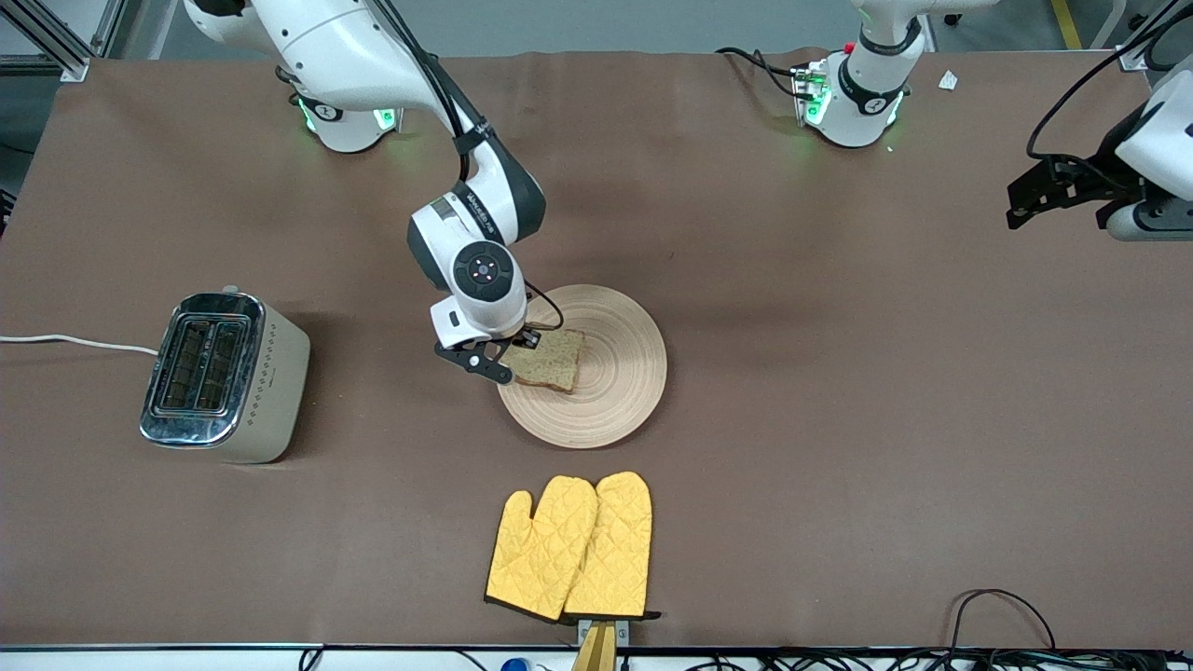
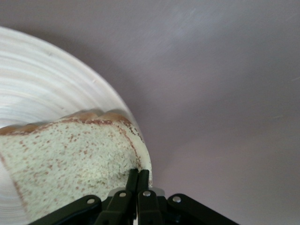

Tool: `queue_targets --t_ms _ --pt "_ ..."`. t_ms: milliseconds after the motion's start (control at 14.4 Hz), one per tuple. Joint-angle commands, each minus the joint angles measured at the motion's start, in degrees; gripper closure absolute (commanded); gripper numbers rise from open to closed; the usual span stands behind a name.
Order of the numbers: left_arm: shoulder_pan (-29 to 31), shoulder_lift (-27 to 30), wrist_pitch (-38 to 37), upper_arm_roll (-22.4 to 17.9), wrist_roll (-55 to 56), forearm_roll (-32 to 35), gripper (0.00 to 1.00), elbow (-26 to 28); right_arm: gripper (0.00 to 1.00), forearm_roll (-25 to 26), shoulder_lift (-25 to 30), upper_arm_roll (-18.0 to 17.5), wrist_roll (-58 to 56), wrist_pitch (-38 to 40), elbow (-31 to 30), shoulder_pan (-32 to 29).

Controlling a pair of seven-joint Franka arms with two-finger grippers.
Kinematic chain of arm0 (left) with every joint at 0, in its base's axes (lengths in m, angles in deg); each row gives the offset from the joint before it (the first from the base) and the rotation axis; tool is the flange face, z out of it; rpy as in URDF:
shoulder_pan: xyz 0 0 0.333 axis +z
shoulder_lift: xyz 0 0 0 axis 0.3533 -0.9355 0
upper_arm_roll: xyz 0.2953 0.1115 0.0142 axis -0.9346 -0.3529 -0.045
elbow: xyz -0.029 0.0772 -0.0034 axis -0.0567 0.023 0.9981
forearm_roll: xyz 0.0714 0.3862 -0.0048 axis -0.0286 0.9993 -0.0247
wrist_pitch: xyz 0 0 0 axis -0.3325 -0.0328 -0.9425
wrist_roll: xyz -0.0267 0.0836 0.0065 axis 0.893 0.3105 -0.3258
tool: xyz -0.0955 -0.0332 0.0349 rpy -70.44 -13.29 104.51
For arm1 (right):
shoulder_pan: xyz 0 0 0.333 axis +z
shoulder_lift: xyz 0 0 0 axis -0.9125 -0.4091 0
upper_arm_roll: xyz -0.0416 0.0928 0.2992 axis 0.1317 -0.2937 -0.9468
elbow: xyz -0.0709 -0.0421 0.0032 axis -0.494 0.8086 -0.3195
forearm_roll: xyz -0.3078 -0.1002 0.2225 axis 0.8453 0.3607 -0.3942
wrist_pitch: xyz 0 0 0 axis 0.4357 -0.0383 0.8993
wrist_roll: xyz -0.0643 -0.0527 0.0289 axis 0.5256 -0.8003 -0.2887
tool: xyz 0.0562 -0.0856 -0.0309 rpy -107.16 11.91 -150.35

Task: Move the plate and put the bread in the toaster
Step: 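Grasp the bread slice with the right gripper and lift it, then carry the bread slice with the right gripper over the toaster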

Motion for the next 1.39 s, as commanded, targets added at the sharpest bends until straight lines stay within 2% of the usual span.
queue_targets --t_ms 0,278,695,973,1112,1320 --pt "-0.2 2.0 0.2 0.2 0.0 -0.5 0.00 1.8 1.00 5.2 -0.4 -0.2 0.0 10.5 7.0 -0.4" --pt "-0.3 1.4 0.3 0.1 -0.8 -1.0 0.00 1.2 1.00 11.7 -0.3 -0.1 -4.3 23.3 13.1 -0.1" --pt "-0.4 1.4 0.4 0.4 -0.8 -0.9 0.00 1.0 1.00 30.3 0.4 -0.2 -8.5 38.9 13.5 1.2" --pt "0.2 1.4 0.2 0.5 -0.7 -0.9 0.00 0.2 1.00 41.3 0.0 -0.1 -14.5 45.8 12.8 0.4" --pt "0.3 1.3 0.1 0.2 -0.5 -0.8 0.00 0.4 1.00 45.9 -0.1 -0.1 -16.6 46.7 11.7 -0.4" --pt "0.2 1.0 0.2 0.1 -0.1 -0.2 0.00 0.2 1.00 50.1 0.0 0.0 -16.9 46.8 11.7 -3.0"
